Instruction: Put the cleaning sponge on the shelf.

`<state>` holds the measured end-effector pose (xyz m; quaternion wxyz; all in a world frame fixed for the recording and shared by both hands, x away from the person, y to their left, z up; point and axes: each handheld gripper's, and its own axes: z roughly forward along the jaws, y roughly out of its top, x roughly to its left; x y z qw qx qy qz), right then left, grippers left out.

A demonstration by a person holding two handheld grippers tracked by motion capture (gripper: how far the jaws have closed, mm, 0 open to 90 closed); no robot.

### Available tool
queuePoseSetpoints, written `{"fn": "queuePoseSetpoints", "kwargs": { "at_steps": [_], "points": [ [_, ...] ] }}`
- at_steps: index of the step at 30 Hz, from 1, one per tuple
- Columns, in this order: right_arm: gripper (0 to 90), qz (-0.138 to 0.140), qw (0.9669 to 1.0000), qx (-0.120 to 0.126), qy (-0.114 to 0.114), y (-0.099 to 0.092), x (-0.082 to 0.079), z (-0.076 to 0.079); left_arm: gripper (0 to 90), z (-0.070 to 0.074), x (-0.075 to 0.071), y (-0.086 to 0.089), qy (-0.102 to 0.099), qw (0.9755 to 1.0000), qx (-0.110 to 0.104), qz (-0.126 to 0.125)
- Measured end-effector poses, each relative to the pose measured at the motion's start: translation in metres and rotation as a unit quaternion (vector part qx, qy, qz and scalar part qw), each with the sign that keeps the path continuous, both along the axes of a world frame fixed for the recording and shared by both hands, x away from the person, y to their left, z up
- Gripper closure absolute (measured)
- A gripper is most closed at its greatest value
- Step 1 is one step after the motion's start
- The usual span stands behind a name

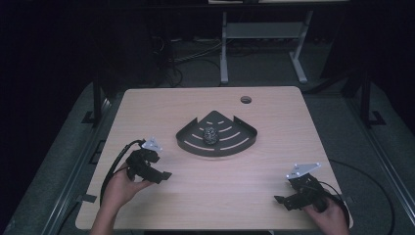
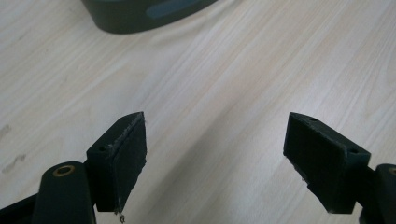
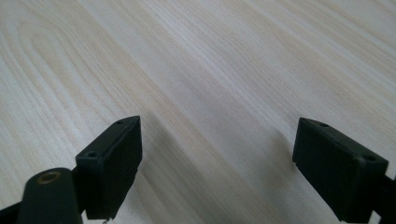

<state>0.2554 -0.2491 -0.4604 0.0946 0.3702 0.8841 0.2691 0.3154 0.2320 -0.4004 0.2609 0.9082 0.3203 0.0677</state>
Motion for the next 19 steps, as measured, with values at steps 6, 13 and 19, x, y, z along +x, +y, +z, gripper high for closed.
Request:
{"fn": "queuePoseSetpoints", "kwargs": {
  "at_steps": [6,13,19],
  "points": [
    [15.6,0.001,1.0,-0.003,0.002,0.002,0.0,-0.001,20.8,-0.002,-0.007,0.01,0.0,0.9999,-0.002,0.01],
    [15.5,-0.001,1.0,-0.001,0.0,0.0,-0.002,0.0,20.8,-0.004,-0.015,0.018,0.0,0.9999,-0.006,0.014],
    [15.6,0.002,1.0,-0.003,-0.006,0.003,-0.005,0.002,20.2,-0.01,-0.025,0.022,-0.002,0.9997,-0.014,0.02]
  ]
}}
